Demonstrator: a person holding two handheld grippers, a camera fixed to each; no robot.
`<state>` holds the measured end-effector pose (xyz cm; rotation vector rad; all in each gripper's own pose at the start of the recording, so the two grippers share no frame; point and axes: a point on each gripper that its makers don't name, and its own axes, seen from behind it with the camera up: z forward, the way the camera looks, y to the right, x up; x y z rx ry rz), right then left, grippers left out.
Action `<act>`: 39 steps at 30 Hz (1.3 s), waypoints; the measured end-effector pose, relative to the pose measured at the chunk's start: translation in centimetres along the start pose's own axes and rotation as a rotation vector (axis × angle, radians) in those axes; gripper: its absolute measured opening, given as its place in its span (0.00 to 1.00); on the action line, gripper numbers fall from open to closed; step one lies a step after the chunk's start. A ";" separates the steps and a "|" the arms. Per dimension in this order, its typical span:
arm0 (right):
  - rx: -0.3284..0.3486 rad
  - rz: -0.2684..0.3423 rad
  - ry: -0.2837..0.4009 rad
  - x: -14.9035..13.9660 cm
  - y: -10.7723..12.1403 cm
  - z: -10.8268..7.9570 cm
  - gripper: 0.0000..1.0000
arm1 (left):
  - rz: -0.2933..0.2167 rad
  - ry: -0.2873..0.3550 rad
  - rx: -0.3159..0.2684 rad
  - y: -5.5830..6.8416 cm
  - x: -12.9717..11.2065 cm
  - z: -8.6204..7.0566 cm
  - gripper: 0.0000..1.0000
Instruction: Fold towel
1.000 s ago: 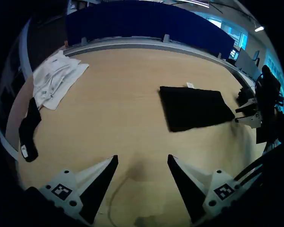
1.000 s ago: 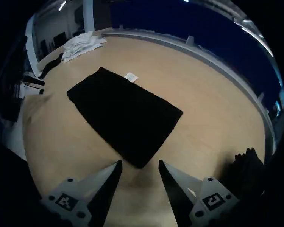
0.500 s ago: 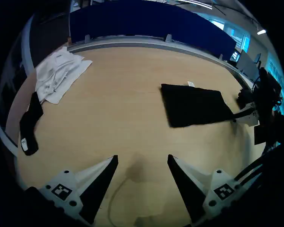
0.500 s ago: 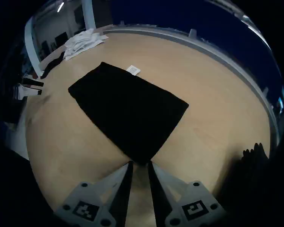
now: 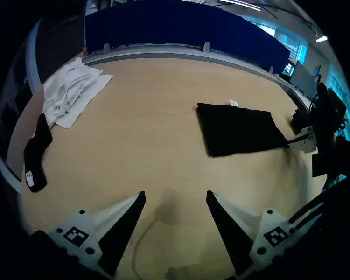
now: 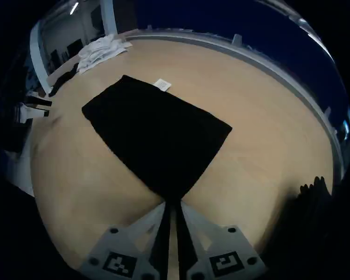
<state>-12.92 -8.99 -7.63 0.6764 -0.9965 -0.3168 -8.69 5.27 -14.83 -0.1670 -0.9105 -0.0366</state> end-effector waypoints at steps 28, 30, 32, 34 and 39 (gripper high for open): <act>-0.021 -0.170 0.084 9.0 -1.0 -3.4 0.02 | -0.011 0.046 0.012 -1.4 1.4 -1.7 0.97; -0.025 -0.198 0.093 10.2 -1.2 -3.6 0.03 | -0.016 0.055 0.013 -1.5 1.6 -1.9 0.97; -0.026 -0.222 0.101 11.2 -1.5 -3.8 0.02 | -0.020 0.059 0.011 -1.6 1.6 -2.2 0.97; -0.025 -0.242 0.111 12.2 -1.8 -4.0 0.02 | -0.022 0.063 0.011 -1.7 1.7 -2.3 0.97; -0.021 -0.281 0.134 14.4 -2.7 -4.4 0.02 | -0.024 0.073 0.012 -2.0 1.8 -2.7 0.97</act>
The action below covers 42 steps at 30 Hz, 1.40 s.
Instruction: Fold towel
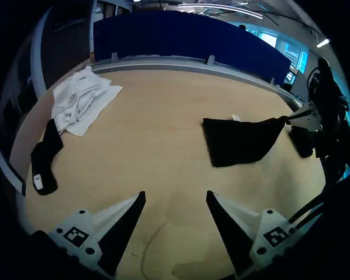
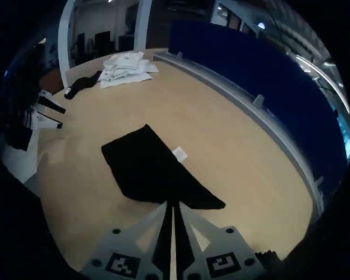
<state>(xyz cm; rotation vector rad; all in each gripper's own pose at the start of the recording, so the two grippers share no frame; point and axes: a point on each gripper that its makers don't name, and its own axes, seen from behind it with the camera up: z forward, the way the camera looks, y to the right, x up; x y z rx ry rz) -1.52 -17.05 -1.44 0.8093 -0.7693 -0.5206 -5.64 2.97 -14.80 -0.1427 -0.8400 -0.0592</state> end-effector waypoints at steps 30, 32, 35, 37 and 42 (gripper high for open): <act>0.170 -0.200 0.005 8.4 -8.4 7.2 0.02 | -0.076 0.080 0.007 -2.2 1.7 -5.3 0.97; 0.191 -0.205 -0.008 8.3 -9.6 8.7 0.02 | -0.087 0.089 0.008 -2.3 1.7 -5.9 0.97; 0.224 -0.205 -0.036 7.8 -11.3 10.9 0.02 | -0.104 0.100 -0.006 -2.1 1.3 -6.6 0.97; 0.244 -0.201 -0.055 7.3 -12.3 12.2 0.03 | -0.116 0.103 -0.010 -2.1 1.0 -6.9 0.97; 0.279 -0.182 -0.100 6.0 -14.1 14.3 0.03 | -0.140 0.100 0.001 -2.4 -0.1 -7.1 0.97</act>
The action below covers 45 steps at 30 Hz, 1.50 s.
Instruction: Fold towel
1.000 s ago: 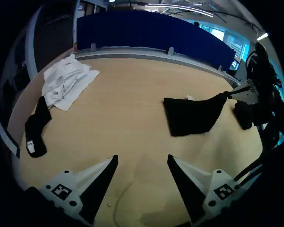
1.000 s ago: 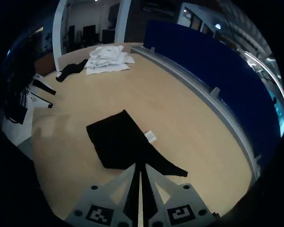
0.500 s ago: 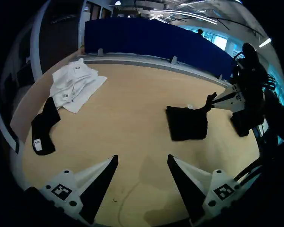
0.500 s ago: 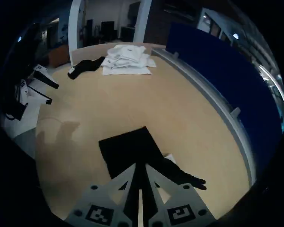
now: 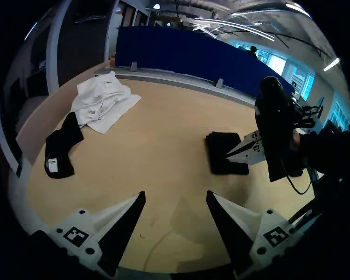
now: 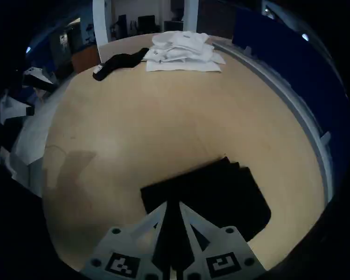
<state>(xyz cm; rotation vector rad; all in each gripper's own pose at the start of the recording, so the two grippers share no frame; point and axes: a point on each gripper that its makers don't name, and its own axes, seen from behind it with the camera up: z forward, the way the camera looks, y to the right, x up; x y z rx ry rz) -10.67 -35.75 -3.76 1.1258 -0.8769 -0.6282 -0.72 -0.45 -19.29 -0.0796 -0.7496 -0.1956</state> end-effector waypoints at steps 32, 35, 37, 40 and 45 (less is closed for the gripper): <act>-0.055 0.088 0.023 -2.0 0.3 -2.7 0.75 | 0.006 0.006 -0.017 -0.1 0.8 0.7 0.97; -0.068 0.107 0.014 -3.4 0.5 -3.4 0.75 | 0.007 0.006 -0.019 0.1 0.9 0.8 0.97; -0.074 0.120 0.006 -4.4 0.5 -3.9 0.75 | 0.008 0.006 -0.021 0.2 1.0 0.9 0.97; -0.082 0.138 -0.008 -6.1 0.5 -4.6 0.75 | 0.012 0.004 -0.026 0.6 0.9 1.1 0.97; -0.099 0.160 -0.027 -8.4 0.6 -5.5 0.75 | 0.021 -0.001 -0.036 1.2 0.8 1.4 0.97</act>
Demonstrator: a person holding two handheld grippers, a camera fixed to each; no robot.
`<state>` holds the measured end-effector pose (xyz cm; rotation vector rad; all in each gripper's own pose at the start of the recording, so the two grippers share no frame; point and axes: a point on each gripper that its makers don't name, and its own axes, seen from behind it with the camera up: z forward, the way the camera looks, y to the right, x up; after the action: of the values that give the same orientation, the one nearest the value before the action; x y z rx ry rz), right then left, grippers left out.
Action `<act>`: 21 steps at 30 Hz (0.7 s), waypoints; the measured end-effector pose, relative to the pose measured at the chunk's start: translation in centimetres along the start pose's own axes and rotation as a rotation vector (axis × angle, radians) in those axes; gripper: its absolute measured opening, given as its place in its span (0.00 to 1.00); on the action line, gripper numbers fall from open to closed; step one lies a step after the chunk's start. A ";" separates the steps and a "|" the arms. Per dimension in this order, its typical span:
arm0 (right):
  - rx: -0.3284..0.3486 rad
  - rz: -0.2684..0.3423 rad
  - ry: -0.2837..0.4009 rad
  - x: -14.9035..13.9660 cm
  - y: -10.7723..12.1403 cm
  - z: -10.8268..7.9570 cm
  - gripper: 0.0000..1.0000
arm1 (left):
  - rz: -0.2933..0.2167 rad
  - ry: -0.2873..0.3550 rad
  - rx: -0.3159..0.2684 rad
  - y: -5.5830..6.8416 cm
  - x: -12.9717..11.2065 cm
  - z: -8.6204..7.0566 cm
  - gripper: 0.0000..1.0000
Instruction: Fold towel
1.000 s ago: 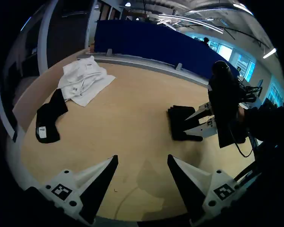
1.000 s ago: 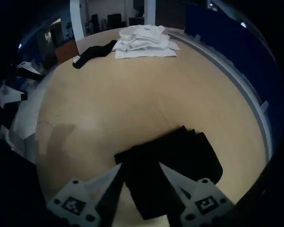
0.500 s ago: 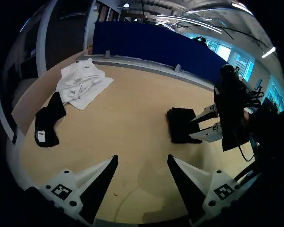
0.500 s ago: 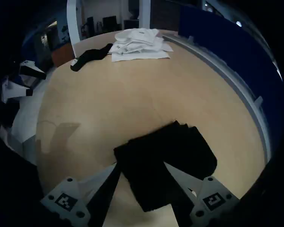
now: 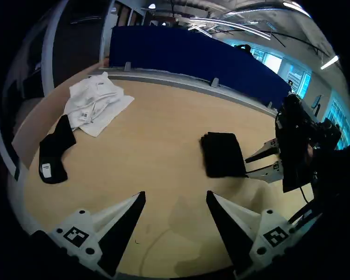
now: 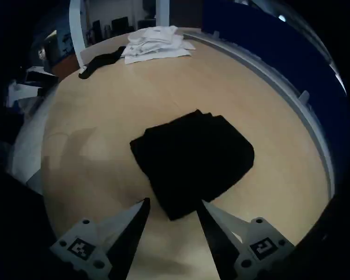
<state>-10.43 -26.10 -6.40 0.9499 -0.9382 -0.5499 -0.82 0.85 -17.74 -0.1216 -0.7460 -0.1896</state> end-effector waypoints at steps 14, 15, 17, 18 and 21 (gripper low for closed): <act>-0.005 0.027 -0.016 -1.8 0.0 0.4 0.63 | 0.010 -0.001 -0.008 0.9 0.2 0.5 0.97; -0.004 0.029 -0.017 -2.0 -0.1 0.5 0.60 | 0.010 -0.001 -0.007 0.9 0.2 0.5 0.97; -0.002 0.038 -0.016 -2.1 -0.2 0.6 0.56 | 0.008 -0.001 -0.006 0.8 0.2 0.4 0.97; -0.001 0.042 -0.016 -2.2 -0.3 0.7 0.54 | 0.007 -0.001 -0.005 0.8 0.2 0.4 0.97; -0.007 0.054 -0.019 -2.4 -0.2 0.9 0.51 | 0.005 -0.002 -0.004 0.8 0.1 0.5 0.97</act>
<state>-12.37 -24.79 -7.36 0.9125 -0.9753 -0.5170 -0.92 1.69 -17.39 -0.1271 -0.7472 -0.1864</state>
